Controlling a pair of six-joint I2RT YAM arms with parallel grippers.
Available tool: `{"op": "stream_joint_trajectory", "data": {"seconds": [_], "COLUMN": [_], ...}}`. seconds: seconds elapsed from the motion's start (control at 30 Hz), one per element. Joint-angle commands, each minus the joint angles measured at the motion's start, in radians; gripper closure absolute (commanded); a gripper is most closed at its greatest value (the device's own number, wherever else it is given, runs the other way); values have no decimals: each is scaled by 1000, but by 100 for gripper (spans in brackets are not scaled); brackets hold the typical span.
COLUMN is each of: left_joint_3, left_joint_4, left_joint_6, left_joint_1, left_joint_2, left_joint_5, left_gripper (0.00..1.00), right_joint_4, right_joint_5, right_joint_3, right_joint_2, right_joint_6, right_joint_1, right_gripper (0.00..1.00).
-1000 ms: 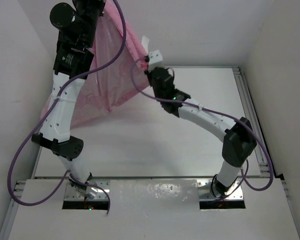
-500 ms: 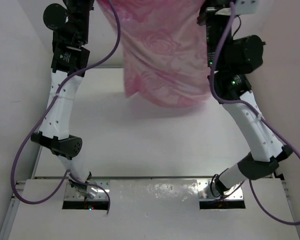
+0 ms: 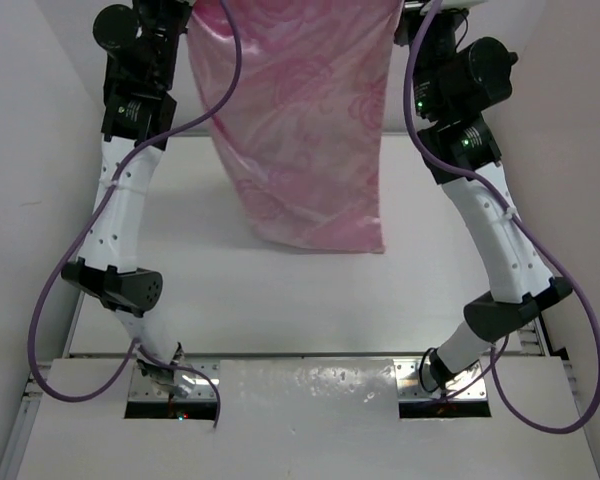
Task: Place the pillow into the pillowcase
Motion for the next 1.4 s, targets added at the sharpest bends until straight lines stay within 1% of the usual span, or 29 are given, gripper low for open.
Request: {"op": "stream_joint_trajectory", "data": {"seconds": [0.0, 0.03, 0.07, 0.1, 0.13, 0.17, 0.2, 0.27, 0.3, 0.4, 0.5, 0.57, 0.6, 0.67, 0.7, 0.77, 0.8, 0.83, 0.87, 0.93, 0.97, 1.0, 1.03, 1.07, 1.1, 1.13, 1.2, 1.3, 1.37], "left_joint_3": [41, -3, -34, -72, -113, -196, -225, -265, -261, -232, -178, -155, -70, -2, 73, 144, 165, 187, 195, 231, 256, 282, 332, 356, 374, 409, 452, 500, 457], "left_joint_4": [-127, -225, -273, -325, -412, -451, -488, -575, -626, -687, -709, -689, -648, -588, -521, -429, -307, -239, -118, -19, 48, 113, 141, 177, 187, 188, 172, 115, 69], "left_joint_6": [-51, -77, -128, -154, -177, -200, -243, -292, -304, -311, -318, -347, -366, -418, -439, -514, -548, -614, -634, -666, -665, -665, -650, -633, -593, -576, -547, -509, -507], "left_joint_1": [19, 24, 28, 31, 48, 61, 70, 116, 142, 194, 234, 239, 271, 289, 304, 317, 329, 337, 353, 361, 366, 372, 377, 392, 398, 412, 424, 433, 435], "left_joint_2": [-93, -105, -113, -123, -152, -165, -177, -199, -205, -222, -236, -236, -231, -220, -202, -173, -151, -142, -121, -95, -66, -52, -41, -30, -28, -28, -24, -21, -38], "left_joint_5": [142, 172, 195, 253, 291, 334, 432, 538, 642, 811, 909, 902, 872, 830, 810, 731, 705, 681, 633, 567, 478, 429, 390, 335, 321, 309, 304, 321, 359], "left_gripper": [100, 100, 100, 100, 100, 100, 100, 100, 100, 100, 100, 100, 100, 100, 100, 100, 100, 100, 100, 100, 100, 100, 100, 100, 100, 100, 100, 100, 100], "right_joint_4": [94, 87, 69, 63, 51, 43, 34, 22, 14, -8, -6, 6, 11, 32, 40, 75, 90, 118, 129, 158, 170, 185, 205, 215, 230, 268, 284, 273, 261], "right_joint_5": [-52, -53, -61, -65, -68, -73, -79, -84, -88, -110, -127, -144, -148, -156, -160, -167, -162, -148, -144, -124, -119, -115, -114, -121, -127, -137, -150, -193, -185], "right_joint_3": [-25, -53, -65, -80, -105, -119, -136, -160, -151, -121, -108, -102, -91, -82, -72, -45, 3, 42, 132, 227, 275, 278, 269, 216, 173, 83, 27, -12, 28], "right_joint_2": [-113, -119, -126, -130, -134, -139, -146, -146, -137, -120, -122, -125, -126, -127, -125, -104, -88, -35, -6, 75, 90, 90, 79, 29, -8, -81, -134, -180, -162], "right_joint_6": [51, 59, 80, 88, 94, 108, 111, 108, 108, 110, 99, 84, 76, 53, 42, -1, -19, -49, -59, -61, -67, -74, -83, -87, -93, -96, -71, -57, -76], "right_joint_1": [2, 12, 15, 19, 28, 33, 36, 51, 55, 67, 93, 116, 131, 147, 159, 167, 167, 167, 159, 121, 107, 101, 102, 104, 110, 120, 133, 159, 168], "right_gripper": [100, 100, 100, 100, 100, 100, 100, 100, 100, 100, 100, 100, 100, 100, 100, 100, 100, 100, 100, 100, 100, 100, 100, 100, 100, 100, 100, 100, 100]}}
